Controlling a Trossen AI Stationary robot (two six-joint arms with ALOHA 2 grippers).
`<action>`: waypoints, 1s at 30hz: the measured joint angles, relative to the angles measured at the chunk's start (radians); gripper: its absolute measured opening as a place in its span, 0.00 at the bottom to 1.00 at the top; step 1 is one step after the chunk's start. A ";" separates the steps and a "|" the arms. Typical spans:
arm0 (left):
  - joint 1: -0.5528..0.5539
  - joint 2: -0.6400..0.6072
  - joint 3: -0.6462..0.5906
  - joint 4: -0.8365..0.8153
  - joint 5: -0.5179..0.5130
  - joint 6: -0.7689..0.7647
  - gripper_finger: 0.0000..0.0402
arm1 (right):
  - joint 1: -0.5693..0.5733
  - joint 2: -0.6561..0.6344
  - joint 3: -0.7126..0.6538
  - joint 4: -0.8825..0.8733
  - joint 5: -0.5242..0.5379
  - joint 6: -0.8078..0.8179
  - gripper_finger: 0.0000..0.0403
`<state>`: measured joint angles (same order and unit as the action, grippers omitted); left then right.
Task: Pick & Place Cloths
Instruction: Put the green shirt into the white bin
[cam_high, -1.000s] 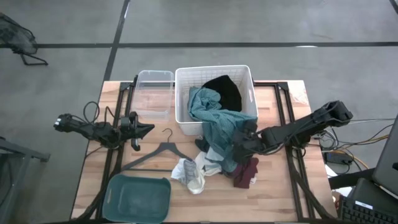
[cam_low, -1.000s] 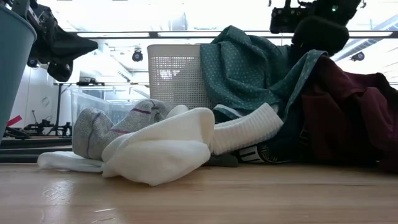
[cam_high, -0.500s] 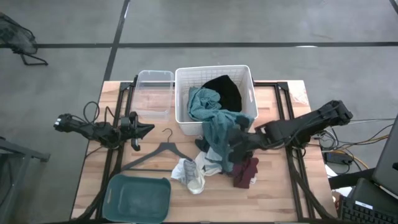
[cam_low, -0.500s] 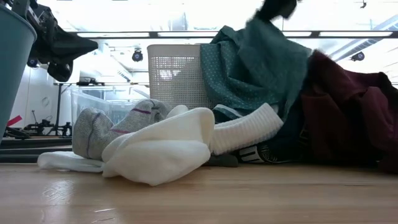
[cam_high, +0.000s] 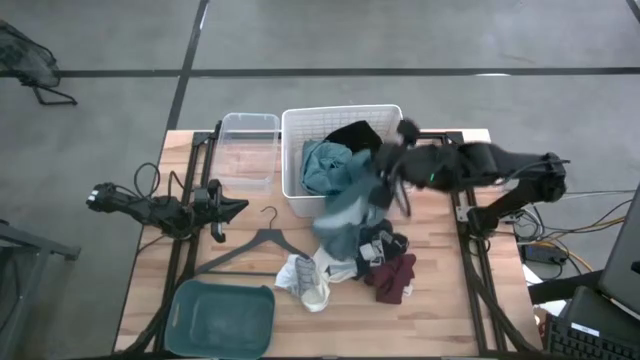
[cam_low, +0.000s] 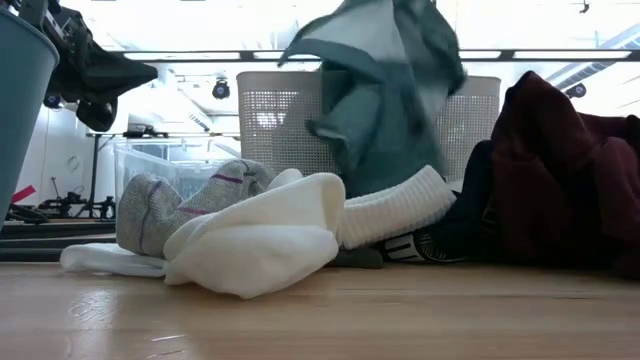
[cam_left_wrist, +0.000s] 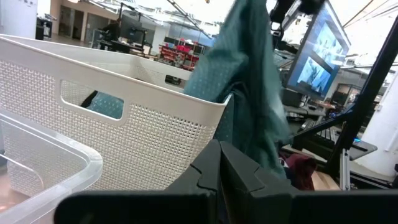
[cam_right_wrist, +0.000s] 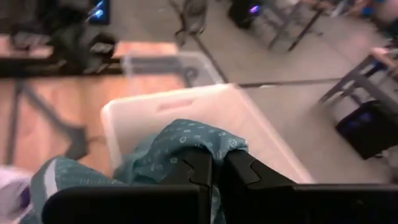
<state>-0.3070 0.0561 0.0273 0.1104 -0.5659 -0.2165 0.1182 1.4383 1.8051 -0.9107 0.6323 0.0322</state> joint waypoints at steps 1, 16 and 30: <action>0.000 0.000 0.000 0.000 0.000 0.000 0.02 | -0.023 0.001 0.027 0.002 0.000 -0.014 0.02; 0.000 0.000 0.000 0.000 0.000 0.000 0.02 | -0.254 0.124 0.332 0.066 0.073 -0.228 0.02; 0.000 0.000 0.000 0.000 0.000 0.000 0.02 | -0.311 0.353 0.235 -0.161 -0.258 -0.129 0.02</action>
<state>-0.3071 0.0563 0.0273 0.1103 -0.5661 -0.2168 -0.1932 1.7913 2.0404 -1.0717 0.3746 -0.0971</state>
